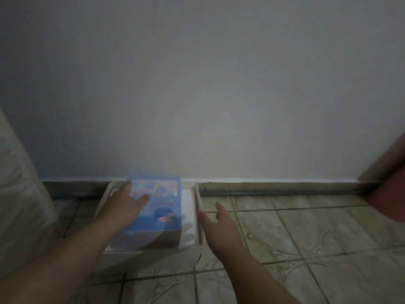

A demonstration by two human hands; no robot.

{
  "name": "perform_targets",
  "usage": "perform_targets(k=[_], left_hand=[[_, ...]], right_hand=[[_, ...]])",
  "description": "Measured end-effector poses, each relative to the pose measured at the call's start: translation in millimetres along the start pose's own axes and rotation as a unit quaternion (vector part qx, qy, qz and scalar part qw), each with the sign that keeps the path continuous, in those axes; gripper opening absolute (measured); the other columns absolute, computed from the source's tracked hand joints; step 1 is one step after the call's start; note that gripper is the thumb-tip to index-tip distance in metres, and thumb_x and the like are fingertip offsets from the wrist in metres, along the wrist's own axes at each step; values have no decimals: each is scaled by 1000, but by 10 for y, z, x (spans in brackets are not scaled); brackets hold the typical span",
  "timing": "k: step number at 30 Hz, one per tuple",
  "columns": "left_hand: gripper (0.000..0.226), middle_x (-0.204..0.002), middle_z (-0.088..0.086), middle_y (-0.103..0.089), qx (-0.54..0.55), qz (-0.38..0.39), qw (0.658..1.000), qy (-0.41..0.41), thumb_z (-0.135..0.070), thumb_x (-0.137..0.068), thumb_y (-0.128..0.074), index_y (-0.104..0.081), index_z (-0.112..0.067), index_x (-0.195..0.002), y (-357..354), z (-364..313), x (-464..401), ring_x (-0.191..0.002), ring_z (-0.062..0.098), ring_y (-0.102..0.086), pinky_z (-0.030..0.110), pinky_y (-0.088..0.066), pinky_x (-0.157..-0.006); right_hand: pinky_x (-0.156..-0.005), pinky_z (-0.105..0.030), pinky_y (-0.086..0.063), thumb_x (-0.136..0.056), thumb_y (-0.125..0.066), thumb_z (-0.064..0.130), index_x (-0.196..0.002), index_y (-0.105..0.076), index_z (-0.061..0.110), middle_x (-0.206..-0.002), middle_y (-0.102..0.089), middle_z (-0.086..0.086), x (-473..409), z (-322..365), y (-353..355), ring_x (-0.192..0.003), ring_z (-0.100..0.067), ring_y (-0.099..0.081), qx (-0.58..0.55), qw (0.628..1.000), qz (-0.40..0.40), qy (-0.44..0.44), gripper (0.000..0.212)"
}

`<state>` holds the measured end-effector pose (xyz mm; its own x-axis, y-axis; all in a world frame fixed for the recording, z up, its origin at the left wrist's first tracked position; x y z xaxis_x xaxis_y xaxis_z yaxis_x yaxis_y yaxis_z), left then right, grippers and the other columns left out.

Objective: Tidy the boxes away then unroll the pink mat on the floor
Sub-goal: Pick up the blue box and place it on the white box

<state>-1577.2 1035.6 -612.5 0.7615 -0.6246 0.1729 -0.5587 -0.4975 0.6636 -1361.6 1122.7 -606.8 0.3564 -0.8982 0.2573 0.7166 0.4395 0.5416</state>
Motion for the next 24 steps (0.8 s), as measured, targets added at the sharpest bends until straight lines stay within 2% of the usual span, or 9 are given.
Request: perform_targets(k=[1,3,5,7,11,16,21,24], left_hand=[[65,-139,15,-50,11,6,1000,-12,-41,-86,-61,-38,-15,-141,20,-175,118,-123,30,-51,34,-39,-95],[68,-144,13,-45,56,41,997,-42,-40,-87,-61,-33,-17,-145,38,-562,406,-118,27,-52,29,-45,-92],[71,-148,10,-40,91,99,987,-87,-40,-86,-62,-29,-22,-146,19,-947,755,-119,26,-51,35,-48,-95],[76,-152,6,-34,70,150,975,-147,-47,-85,-60,-24,-26,-148,-3,-1344,1149,-132,27,-42,40,-37,-107],[77,-154,5,-31,33,175,945,-274,-52,-86,-56,-20,-27,-149,-64,-2087,1945,-138,23,-33,32,-29,-108],[81,-156,4,-24,1,217,910,-353,-57,-86,-51,-16,-24,-151,-279,-2660,2584,-141,22,-28,32,-25,-110],[89,-157,7,-22,-42,248,879,-405,-63,-83,-50,-11,-22,-151,-555,-3200,2597,-141,24,-28,35,-27,-111],[91,-158,5,-21,-52,272,870,-408,-64,-82,-50,-8,-23,-151,-503,-3717,2482,-141,24,-28,38,-28,-113]], right_hand=[[-105,-28,-31,-85,-56,54,-148,-28,21,-150,-39,-7,130,-12,212,-136,-21,-38,5,1000,-17,3,77],[-107,-30,-29,-84,-55,59,-148,-29,26,-150,-39,-5,445,-37,663,-137,-20,-37,21,998,-67,11,77],[-109,-33,-29,-82,-54,62,-147,-29,30,-150,-39,-2,830,-79,1126,-137,-19,-37,42,991,-123,13,77],[-110,-35,-30,-82,-52,63,-147,-30,32,-150,-40,0,1232,-108,1568,-137,-18,-37,64,982,-177,10,76],[-112,-40,-28,-82,-48,66,-147,-29,30,-150,-39,0,1894,-156,2272,-138,-18,-34,89,962,-259,10,76],[-113,-48,-26,-81,-42,71,-148,-24,33,-154,-31,3,2403,-196,2870,-141,-19,-28,112,944,-309,-18,79],[-112,-45,-28,-81,-41,71,-148,-26,32,-153,-34,3,2398,-7,3392,-139,-19,-32,151,930,-333,-35,79],[-111,-42,-31,-81,-43,70,-147,-30,31,-151,-38,4,2310,397,3792,-137,-17,-35,141,932,-331,-48,78]])
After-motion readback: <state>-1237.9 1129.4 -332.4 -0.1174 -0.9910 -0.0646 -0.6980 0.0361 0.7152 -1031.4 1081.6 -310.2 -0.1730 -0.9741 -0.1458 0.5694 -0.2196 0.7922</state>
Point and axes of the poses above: each hand's wrist, its own x-axis away from the middle knuckle, its own y-axis out of the back of the hand, z = x × y, the point moved 1 cm from there along -x, towards the middle knuckle
